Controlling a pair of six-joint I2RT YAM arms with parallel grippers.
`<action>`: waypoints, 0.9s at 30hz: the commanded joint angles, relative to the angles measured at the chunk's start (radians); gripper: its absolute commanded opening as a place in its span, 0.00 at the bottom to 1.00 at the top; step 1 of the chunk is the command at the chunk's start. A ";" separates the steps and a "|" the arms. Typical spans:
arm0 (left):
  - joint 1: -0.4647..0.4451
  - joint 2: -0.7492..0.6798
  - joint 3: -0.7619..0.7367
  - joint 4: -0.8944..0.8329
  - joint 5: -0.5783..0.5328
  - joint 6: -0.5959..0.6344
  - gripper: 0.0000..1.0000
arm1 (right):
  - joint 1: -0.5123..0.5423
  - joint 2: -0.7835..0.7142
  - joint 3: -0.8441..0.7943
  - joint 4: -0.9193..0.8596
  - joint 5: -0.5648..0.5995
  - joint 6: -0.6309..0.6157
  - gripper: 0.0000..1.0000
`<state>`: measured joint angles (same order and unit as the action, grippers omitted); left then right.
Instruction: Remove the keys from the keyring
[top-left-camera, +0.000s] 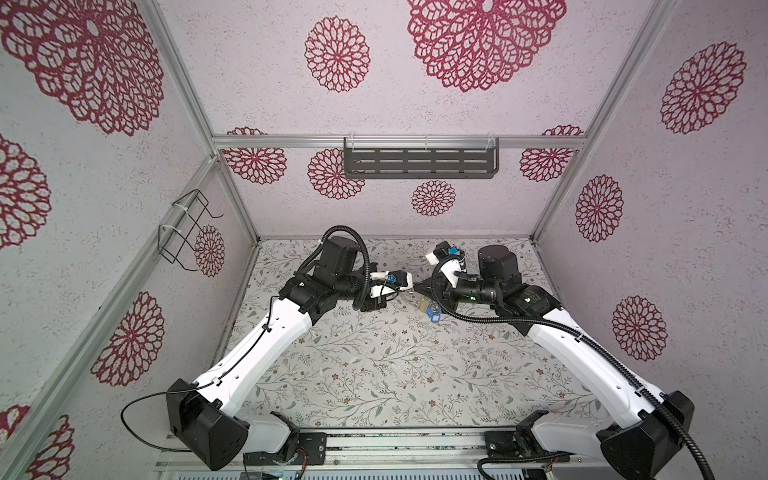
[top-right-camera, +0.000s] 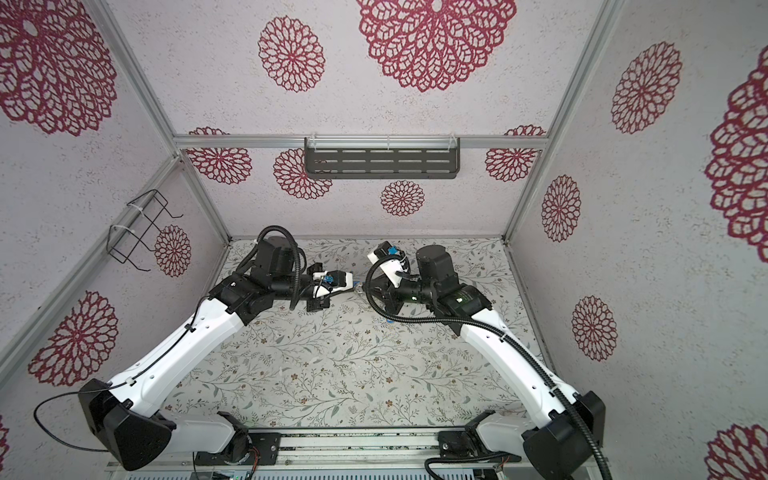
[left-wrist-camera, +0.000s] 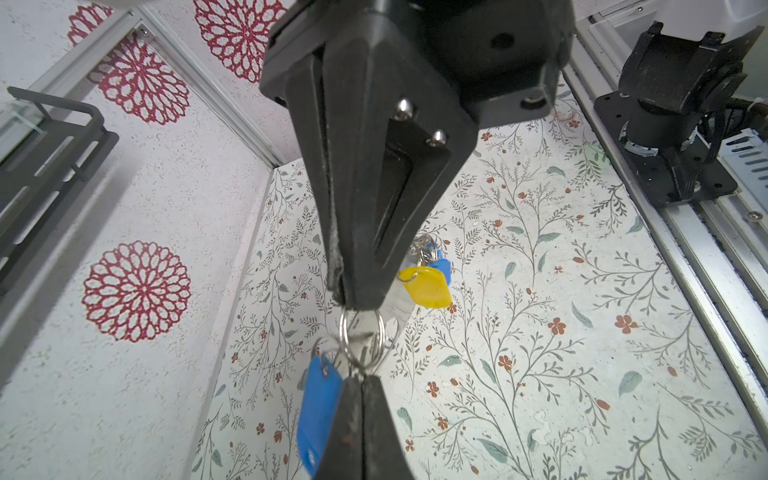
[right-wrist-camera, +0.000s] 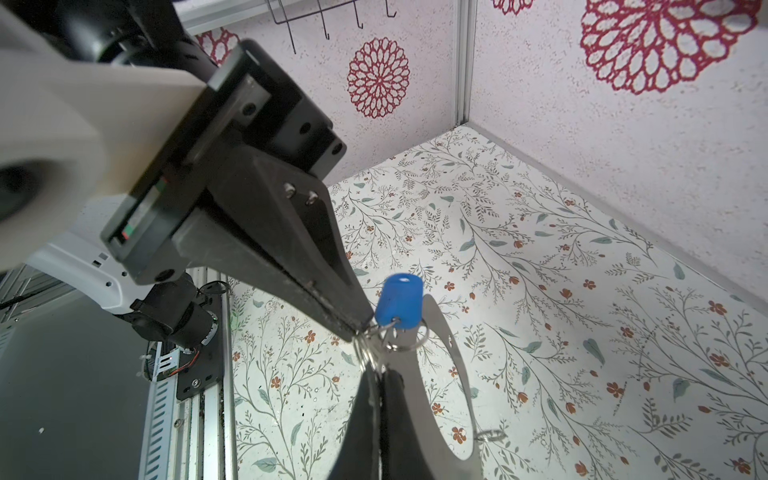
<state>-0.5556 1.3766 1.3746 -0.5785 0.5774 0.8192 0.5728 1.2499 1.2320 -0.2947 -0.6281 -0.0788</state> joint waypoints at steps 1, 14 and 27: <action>0.005 -0.010 -0.022 0.058 -0.013 -0.016 0.00 | 0.006 -0.011 0.020 0.049 -0.023 0.012 0.00; -0.030 -0.125 -0.277 0.461 -0.126 -0.352 0.00 | 0.004 -0.058 -0.127 0.431 0.152 0.338 0.00; -0.144 -0.079 -0.355 0.658 -0.229 -0.512 0.00 | 0.025 -0.060 -0.152 0.572 0.174 0.464 0.00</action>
<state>-0.6617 1.2774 1.0363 0.0055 0.3447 0.3618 0.5831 1.2282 1.0519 0.1482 -0.4782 0.3428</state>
